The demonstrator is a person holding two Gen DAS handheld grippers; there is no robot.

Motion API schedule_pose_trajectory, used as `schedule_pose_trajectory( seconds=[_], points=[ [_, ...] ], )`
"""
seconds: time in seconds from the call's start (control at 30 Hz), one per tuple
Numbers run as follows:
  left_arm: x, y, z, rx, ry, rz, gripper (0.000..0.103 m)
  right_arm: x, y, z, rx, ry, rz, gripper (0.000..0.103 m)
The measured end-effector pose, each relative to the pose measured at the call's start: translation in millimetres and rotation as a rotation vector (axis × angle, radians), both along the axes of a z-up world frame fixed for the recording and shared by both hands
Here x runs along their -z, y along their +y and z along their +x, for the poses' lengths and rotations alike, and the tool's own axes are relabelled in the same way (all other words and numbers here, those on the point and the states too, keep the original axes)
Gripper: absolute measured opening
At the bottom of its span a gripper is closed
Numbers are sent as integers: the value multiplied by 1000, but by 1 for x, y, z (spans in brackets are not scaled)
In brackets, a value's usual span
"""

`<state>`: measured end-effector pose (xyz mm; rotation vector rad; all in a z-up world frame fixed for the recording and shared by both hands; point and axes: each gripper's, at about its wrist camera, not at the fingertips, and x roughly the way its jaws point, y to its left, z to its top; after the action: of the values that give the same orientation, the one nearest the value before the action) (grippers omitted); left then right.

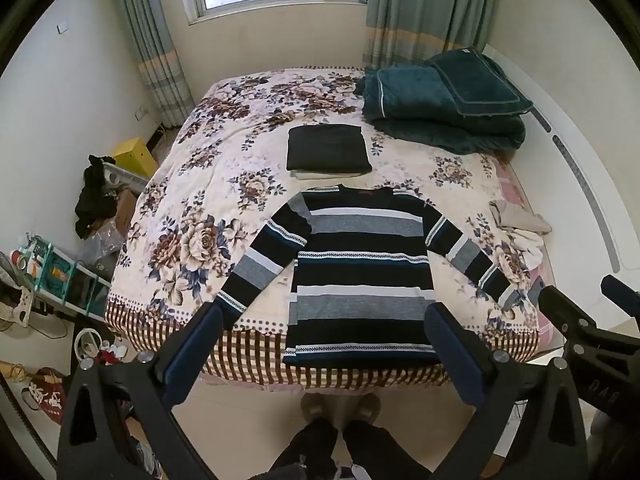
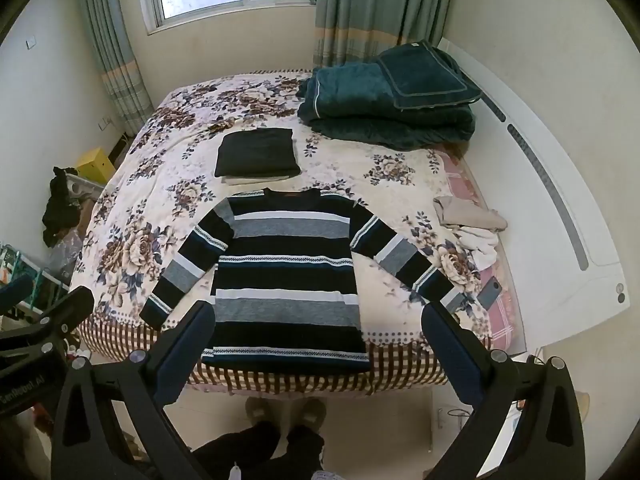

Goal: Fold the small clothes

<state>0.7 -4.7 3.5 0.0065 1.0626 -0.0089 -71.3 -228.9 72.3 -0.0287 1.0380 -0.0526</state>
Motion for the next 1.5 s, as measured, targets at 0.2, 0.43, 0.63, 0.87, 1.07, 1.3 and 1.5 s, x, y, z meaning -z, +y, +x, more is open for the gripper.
schedule_pose_trajectory(
  seconds=[0.2,0.43,0.63,0.87,1.07,1.3,1.5],
  points=[
    [0,1,0,5,-1,1,103,-1,0,1,-1,-1,0,103],
    [0,1,0,6,-3,-2,103,-1,0,1,-4,-2,1,103],
    [-1,0,0,7,-3,-5,103,-1,0,1,-2,-2,2,103],
    [-3,-3,3,10,-4,-11,103,-2,0,2,-4,-1,2,103],
    [-3,-2,3,6,-7,-12,103,-2,-1,2,-3,-3,1,103],
    [-3,-2,2,2,-16,-17,103,-5,1,3,-3,-4,1,103],
    [-3,-2,2,2,-17,-17,103,-6,1,3,-4,-3,-1,103]
  ],
)
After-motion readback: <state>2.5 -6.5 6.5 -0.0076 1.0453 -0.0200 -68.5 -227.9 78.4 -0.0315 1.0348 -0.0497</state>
